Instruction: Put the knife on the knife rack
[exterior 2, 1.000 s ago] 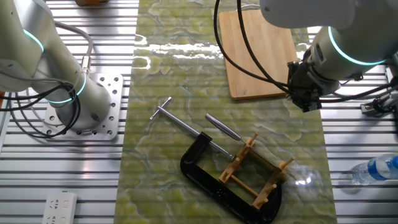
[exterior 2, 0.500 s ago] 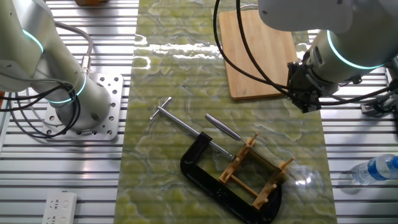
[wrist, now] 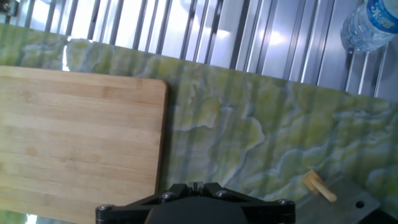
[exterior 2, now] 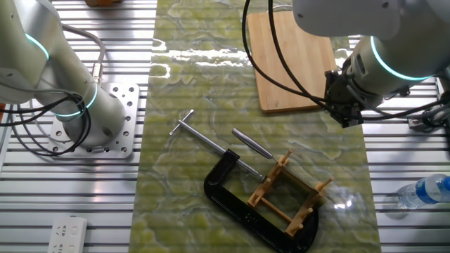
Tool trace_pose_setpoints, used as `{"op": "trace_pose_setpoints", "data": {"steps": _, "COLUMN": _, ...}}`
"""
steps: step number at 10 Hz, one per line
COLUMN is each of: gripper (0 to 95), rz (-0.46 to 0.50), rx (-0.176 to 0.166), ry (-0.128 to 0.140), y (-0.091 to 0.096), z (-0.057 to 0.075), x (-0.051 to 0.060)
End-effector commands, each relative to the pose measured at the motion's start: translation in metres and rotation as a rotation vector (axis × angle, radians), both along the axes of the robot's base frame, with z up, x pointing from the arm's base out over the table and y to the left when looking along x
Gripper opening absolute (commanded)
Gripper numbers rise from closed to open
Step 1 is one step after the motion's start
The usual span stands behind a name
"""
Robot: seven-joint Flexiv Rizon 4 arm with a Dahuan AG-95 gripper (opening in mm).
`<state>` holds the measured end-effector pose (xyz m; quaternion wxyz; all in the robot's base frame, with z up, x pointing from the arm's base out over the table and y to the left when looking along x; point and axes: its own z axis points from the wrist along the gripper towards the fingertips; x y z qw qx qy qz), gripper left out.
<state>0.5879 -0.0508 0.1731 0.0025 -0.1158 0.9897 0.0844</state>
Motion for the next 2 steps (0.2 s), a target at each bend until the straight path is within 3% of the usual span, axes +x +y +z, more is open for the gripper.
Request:
{"op": "trace_pose_setpoints", "data": {"steps": 1, "gripper": 0.0, "rz": 0.002, "rx": 0.000, "ry": -0.001, "y": -0.0001, "z": 0.0000, "x": -0.0007}}
{"op": "trace_pose_setpoints", "data": {"steps": 2, "gripper": 0.0, "rz": 0.003, "rx": -0.001, "ry": 0.002, "y": -0.0001, "z": 0.0000, "x": -0.0007}}
